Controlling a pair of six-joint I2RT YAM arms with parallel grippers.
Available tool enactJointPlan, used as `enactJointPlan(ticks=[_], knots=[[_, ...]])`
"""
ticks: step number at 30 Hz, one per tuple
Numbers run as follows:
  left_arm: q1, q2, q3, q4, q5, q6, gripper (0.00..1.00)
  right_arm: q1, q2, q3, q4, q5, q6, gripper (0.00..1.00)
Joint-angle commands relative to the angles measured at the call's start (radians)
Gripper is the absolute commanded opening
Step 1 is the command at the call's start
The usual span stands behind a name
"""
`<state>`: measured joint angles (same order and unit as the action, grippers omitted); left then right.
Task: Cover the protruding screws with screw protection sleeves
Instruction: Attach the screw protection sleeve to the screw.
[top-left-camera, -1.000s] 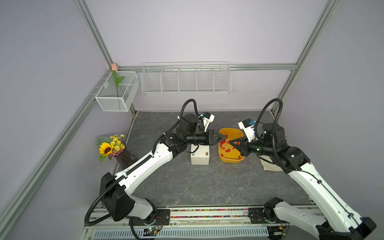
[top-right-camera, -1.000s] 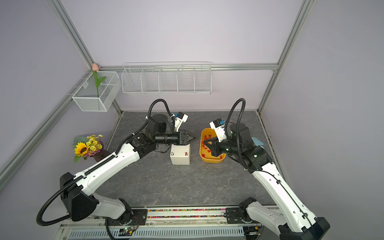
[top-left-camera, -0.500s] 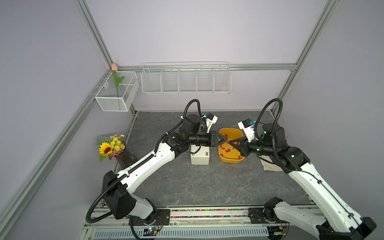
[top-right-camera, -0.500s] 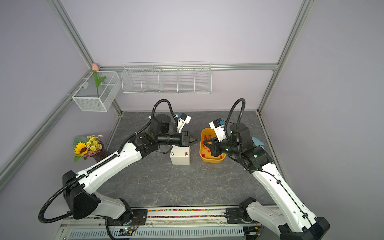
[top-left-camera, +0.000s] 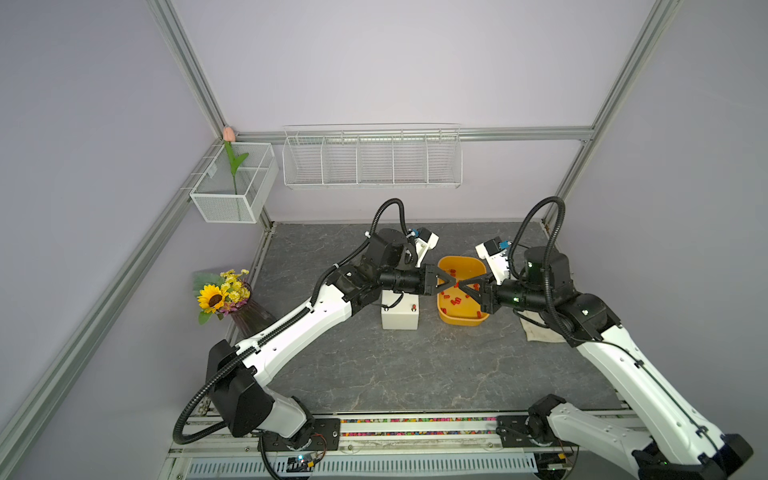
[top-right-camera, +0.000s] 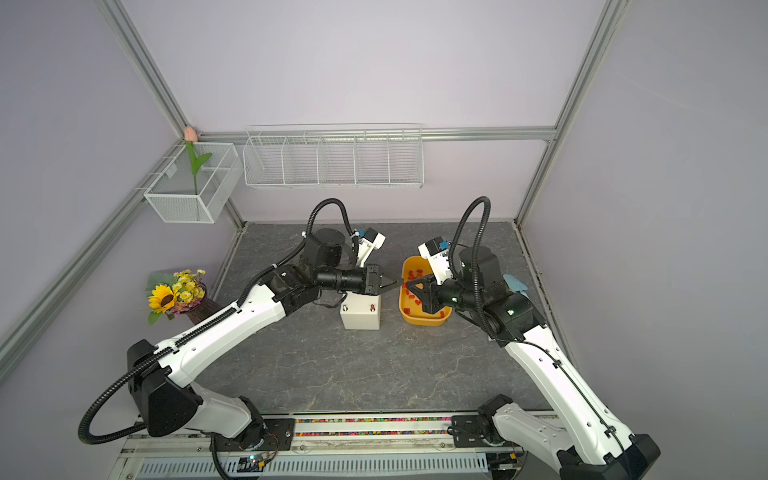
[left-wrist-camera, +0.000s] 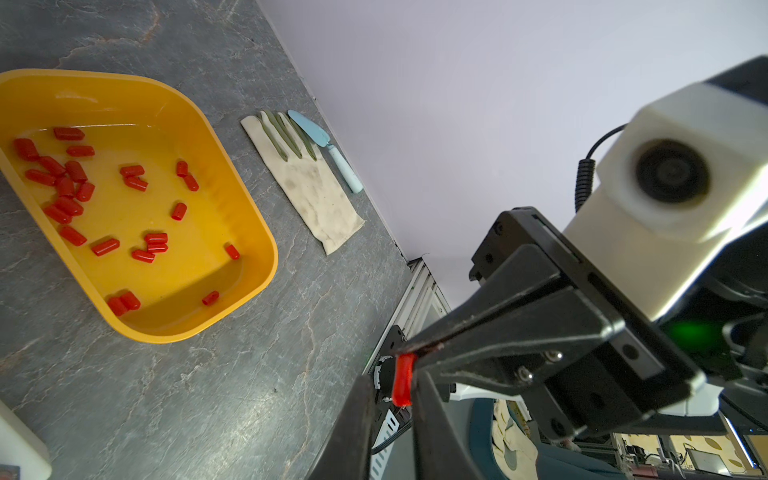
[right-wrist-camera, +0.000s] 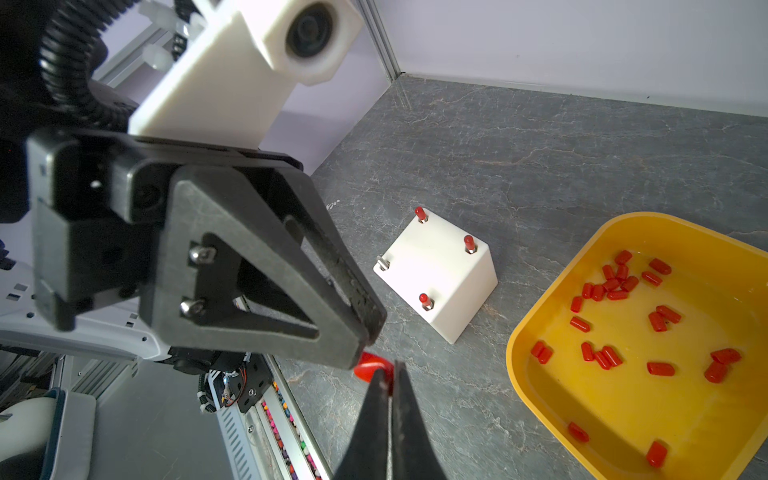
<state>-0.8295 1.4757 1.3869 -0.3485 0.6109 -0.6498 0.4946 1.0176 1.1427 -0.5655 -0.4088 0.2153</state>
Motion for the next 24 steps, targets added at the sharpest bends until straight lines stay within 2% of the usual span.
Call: enactJointPlan(ticks=[1, 6, 11, 17, 21, 23, 24], knots=[[-0.008, 0.013, 0.046, -0.024, 0.007, 0.023, 0.21, 0.008, 0.003, 0.02, -0.012, -0.013, -0.022, 0.06], [-0.011, 0.019, 0.057, -0.032, 0.007, 0.029, 0.21, 0.011, 0.005, 0.019, -0.018, -0.013, -0.026, 0.06], [-0.013, 0.027, 0.065, -0.045, 0.007, 0.035, 0.13, 0.013, -0.002, 0.022, -0.018, -0.005, -0.029, 0.06], [-0.02, 0.032, 0.073, -0.073, 0.004, 0.05, 0.12, 0.013, -0.002, 0.025, -0.022, -0.002, -0.033, 0.06], [-0.021, 0.034, 0.079, -0.083, 0.002, 0.058, 0.05, 0.013, -0.002, 0.026, -0.021, -0.003, -0.035, 0.06], [-0.022, 0.037, 0.081, -0.089, 0.002, 0.061, 0.06, 0.013, -0.003, 0.028, -0.02, -0.004, -0.037, 0.06], [-0.021, 0.038, 0.083, -0.092, 0.005, 0.063, 0.1, 0.013, -0.001, 0.029, -0.021, -0.004, -0.038, 0.06]])
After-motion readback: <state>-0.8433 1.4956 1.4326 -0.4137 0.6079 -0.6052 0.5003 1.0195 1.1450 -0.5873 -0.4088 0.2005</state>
